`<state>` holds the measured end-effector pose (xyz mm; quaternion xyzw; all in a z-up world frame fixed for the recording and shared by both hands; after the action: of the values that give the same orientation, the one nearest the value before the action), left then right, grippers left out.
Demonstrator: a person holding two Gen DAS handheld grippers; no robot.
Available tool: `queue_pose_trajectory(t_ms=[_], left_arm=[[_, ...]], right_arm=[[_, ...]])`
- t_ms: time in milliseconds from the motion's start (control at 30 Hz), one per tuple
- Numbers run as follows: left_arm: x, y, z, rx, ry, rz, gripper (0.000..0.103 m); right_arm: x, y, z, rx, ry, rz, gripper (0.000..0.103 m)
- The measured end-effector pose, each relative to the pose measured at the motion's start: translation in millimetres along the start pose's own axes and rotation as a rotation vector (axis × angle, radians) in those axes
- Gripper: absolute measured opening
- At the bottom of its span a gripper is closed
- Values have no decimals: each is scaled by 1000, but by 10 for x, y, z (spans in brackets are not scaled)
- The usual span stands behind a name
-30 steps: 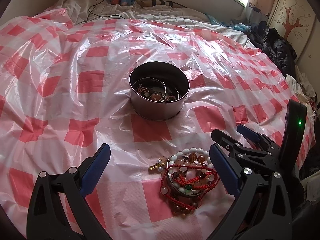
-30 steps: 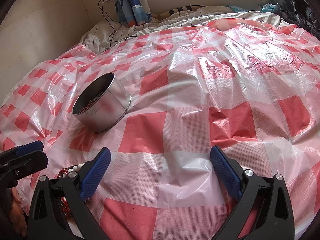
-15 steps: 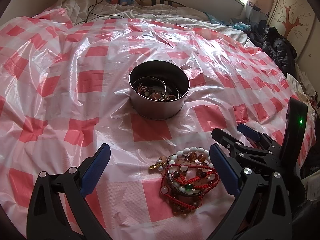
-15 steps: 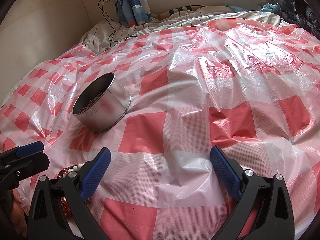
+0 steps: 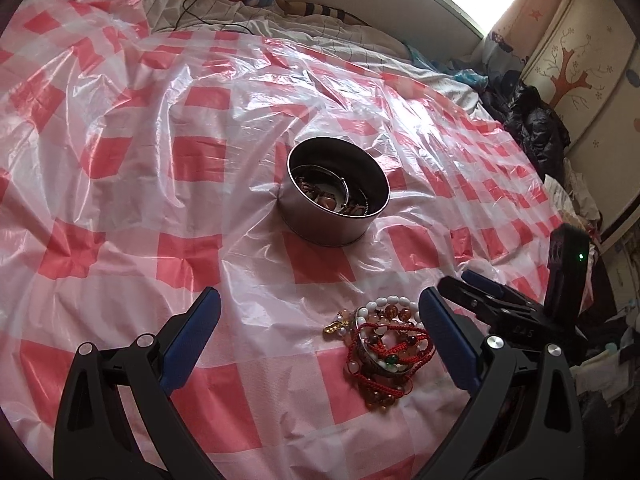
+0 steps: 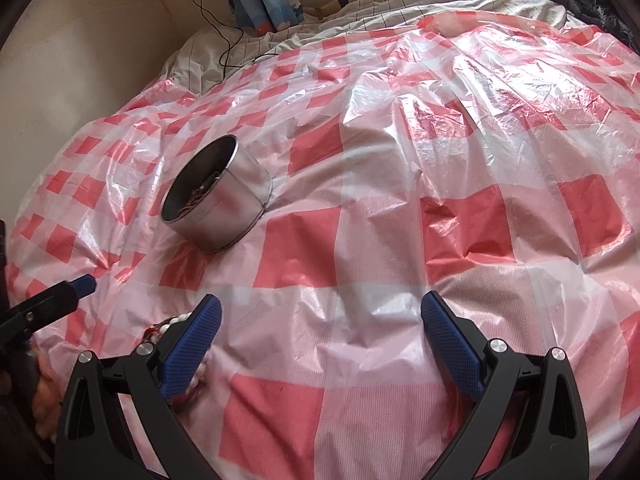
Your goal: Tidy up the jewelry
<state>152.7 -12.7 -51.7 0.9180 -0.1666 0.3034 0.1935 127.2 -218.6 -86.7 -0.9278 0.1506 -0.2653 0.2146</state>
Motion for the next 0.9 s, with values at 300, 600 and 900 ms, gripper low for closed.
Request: queue_pose_trajectory(t_ms=[300, 600, 900], left_arm=[[-145, 170, 109, -102, -17, 29, 95], [-109, -153, 95, -39, -4, -81, 95], [-112, -142, 55, -2, -7, -47, 95]], right_arm=[[-338, -202, -312, 86, -14, -97, 96], [-586, -641, -208, 147, -18, -258, 95], [-624, -752, -121, 138, -16, -326, 49]])
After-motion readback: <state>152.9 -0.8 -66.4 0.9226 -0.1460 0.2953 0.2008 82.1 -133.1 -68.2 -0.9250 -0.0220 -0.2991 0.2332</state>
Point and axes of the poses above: each gripper's, at about its wrist camera, not at the fingertips, and z roughly the way its jaws point, y to its right, x to its top, the point moved 10 cm from there along z, roughly the way its jaws point, and after that the axes turned 13 degrees about z, right-handed, at the moved point
